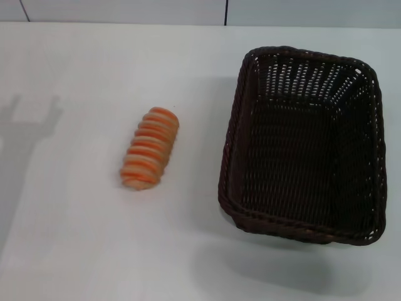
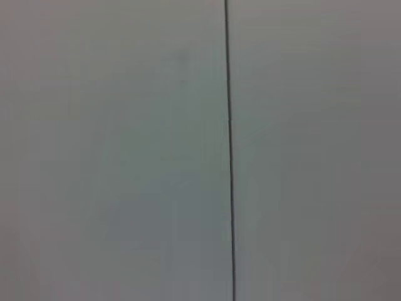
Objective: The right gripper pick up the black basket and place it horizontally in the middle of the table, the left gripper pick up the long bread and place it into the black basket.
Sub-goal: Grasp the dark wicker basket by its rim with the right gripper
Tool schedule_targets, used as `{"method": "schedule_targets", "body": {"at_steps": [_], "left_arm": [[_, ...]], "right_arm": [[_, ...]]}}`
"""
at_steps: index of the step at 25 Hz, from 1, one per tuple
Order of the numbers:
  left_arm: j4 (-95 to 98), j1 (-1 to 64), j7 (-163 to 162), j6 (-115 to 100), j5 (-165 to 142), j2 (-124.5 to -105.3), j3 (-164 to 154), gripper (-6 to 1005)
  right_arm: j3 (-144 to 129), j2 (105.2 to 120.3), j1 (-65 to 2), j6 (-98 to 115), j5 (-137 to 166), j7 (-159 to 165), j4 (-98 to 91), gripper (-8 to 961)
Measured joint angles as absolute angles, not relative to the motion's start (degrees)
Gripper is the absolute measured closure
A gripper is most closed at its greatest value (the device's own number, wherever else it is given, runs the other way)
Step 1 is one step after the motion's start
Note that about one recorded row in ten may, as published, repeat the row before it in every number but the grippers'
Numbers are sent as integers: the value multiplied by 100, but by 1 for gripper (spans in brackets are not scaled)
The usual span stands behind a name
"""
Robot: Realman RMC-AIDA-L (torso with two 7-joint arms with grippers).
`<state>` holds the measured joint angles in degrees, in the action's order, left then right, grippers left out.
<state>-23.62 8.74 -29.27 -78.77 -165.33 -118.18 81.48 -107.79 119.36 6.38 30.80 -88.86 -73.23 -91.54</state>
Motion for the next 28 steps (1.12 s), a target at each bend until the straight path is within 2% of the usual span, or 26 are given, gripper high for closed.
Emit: {"method": "schedule_targets", "body": {"at_steps": [1, 5, 12, 15, 21, 24, 25, 26, 28], "left_arm": [[-2344, 870, -2927, -7922, -16533, -11814, 8151, 139], [-2330, 871, -2927, -7945, -16532, -11813, 8151, 139], [-2311, 909, -2927, -7947, -16532, -11804, 8167, 139], [-2312, 920, -2927, -7946, -16532, -11803, 8173, 139], [-2368, 956, -2927, -7930, -16532, -11803, 8151, 139], [-2369, 972, -2927, -7929, -16532, -11806, 8148, 139], [-2370, 978, -2927, -7929, -16532, -11807, 8147, 139], [-2372, 988, -2927, -7933, -16532, -11812, 8147, 139], [-2373, 990, -2927, -7935, -16532, -11812, 8147, 139]], "right_arm": [[-10857, 11934, 663, 3197, -9830, -8373, -9410, 286], [-10987, 11916, 641, 3521, -10603, -9309, -9581, 286], [-10803, 11905, 366, 3516, -10035, -8697, -8963, 286], [-10642, 11878, 167, 3497, -8688, -7231, -8377, 286], [-10184, 11768, -33, 3503, -4451, -2335, -7458, 286], [-10037, 11753, -55, 3527, -3431, -1286, -7365, 287], [-9984, 11723, -56, 3526, -2956, -752, -7354, 287], [-9928, 11626, -33, 3398, -2140, 187, -7446, 287], [-9909, 11568, -8, 3227, -1810, 555, -7564, 287]]}}
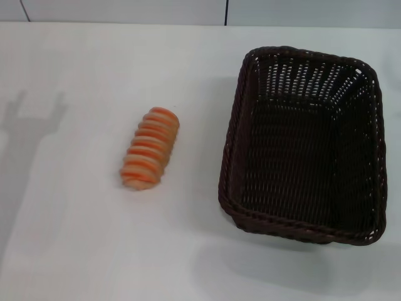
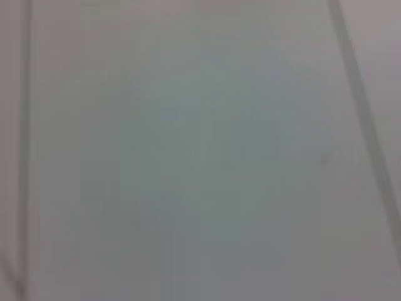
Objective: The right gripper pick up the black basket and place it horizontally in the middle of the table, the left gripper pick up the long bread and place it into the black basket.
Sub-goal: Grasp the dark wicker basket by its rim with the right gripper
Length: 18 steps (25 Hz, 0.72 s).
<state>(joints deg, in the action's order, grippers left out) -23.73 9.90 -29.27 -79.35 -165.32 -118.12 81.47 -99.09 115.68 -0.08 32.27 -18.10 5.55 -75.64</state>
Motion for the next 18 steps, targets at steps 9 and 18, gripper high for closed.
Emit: {"method": "schedule_targets", "body": {"at_steps": [9, 18], "left_arm": [[-2407, 990, -2937, -7948, -16532, -11825, 8138, 139], [-2522, 920, -3108, -8092, -16532, -11805, 8152, 139]], "right_arm": [[-9402, 11943, 251, -509, -1048, 744, -9666, 288], [-9087, 11898, -83, -4512, -951, 1343, -11404, 289]]}}
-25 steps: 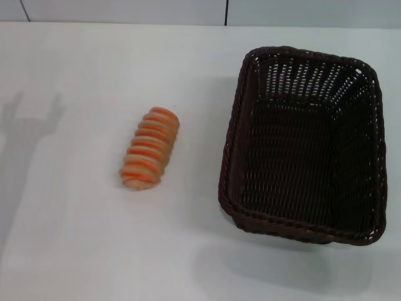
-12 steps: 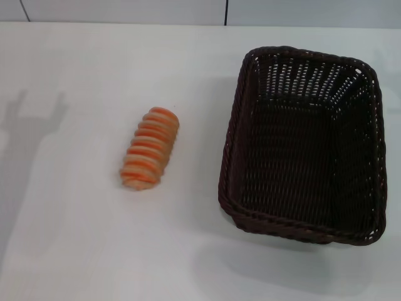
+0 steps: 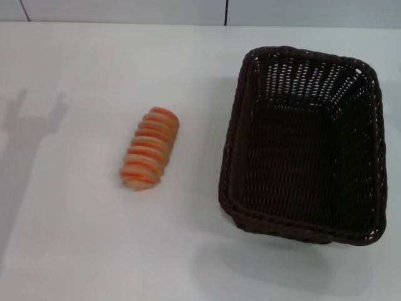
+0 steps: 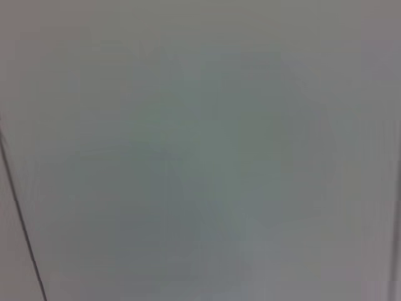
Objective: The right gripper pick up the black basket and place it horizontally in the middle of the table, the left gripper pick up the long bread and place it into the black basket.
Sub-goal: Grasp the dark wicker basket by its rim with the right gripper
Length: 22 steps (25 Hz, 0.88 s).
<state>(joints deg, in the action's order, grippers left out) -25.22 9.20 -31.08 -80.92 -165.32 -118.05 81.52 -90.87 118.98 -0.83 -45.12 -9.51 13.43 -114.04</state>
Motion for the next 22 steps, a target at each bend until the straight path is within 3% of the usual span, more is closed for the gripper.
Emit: {"method": "schedule_targets", "body": {"at_steps": [15, 22], "left_arm": [[-2459, 942, -3450, -8087, -16541, -11669, 8444, 140], [-2452, 970, -3454, -8107, -16542, -11594, 8455, 140]], "right_arm": [[-9133, 11898, -1214, -8293, -1323, 1908, -11757, 290], [-9075, 11894, -1317, -8879, -1433, 2017, -11705, 291]]}}
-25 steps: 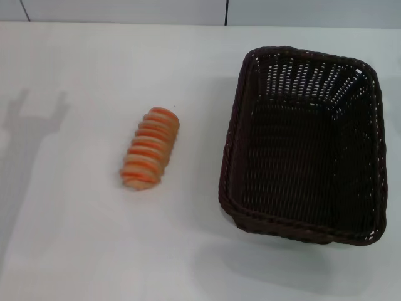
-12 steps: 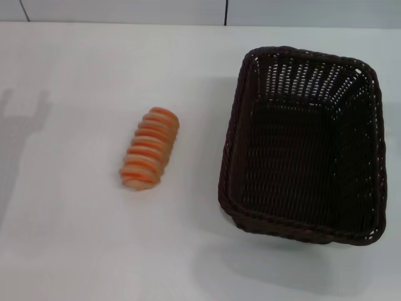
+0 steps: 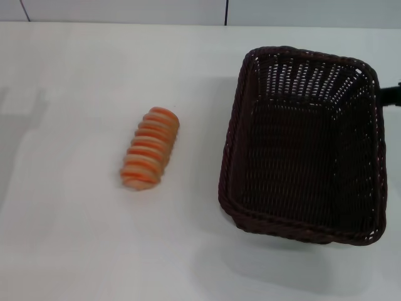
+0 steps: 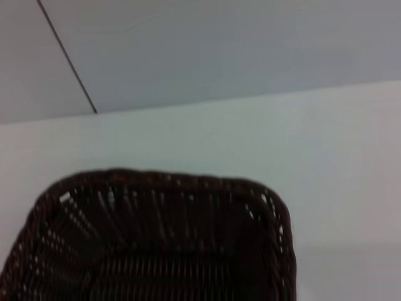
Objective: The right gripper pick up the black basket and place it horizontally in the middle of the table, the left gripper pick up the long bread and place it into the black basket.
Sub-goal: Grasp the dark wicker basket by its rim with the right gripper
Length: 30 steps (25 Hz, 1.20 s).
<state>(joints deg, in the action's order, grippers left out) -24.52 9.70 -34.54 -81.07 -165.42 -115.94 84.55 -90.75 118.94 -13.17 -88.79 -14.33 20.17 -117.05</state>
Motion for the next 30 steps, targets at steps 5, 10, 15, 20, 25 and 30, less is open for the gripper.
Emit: {"method": "schedule_targets", "body": {"at_steps": [5, 10, 15, 20, 25, 30], "left_arm": [[-2452, 970, -3460, -8107, -16541, -11585, 8455, 140], [-2452, 951, -3495, -8145, -16541, -11583, 8458, 140], [-2452, 929, -3563, -8200, -16541, -11584, 8477, 140], [-2441, 923, -3624, -8231, -16540, -11587, 8481, 140], [-2434, 923, -3624, -8249, -16541, -11592, 8458, 140], [-2424, 922, -3624, -8268, -16541, -11593, 8478, 140]], "right_arm": [[-9006, 11890, -1354, -9001, -1488, 1983, -11577, 291], [-9005, 11887, -1432, -8961, -1546, 1905, -11235, 291], [-9022, 11897, -1519, -8947, -1642, 1785, -10956, 291], [-9054, 11888, -1563, -8858, -1803, 1751, -10812, 292], [-9065, 11900, -1566, -8786, -1799, 1743, -10666, 292], [-9093, 11903, -1555, -8628, -1805, 1741, -10449, 291]]}}
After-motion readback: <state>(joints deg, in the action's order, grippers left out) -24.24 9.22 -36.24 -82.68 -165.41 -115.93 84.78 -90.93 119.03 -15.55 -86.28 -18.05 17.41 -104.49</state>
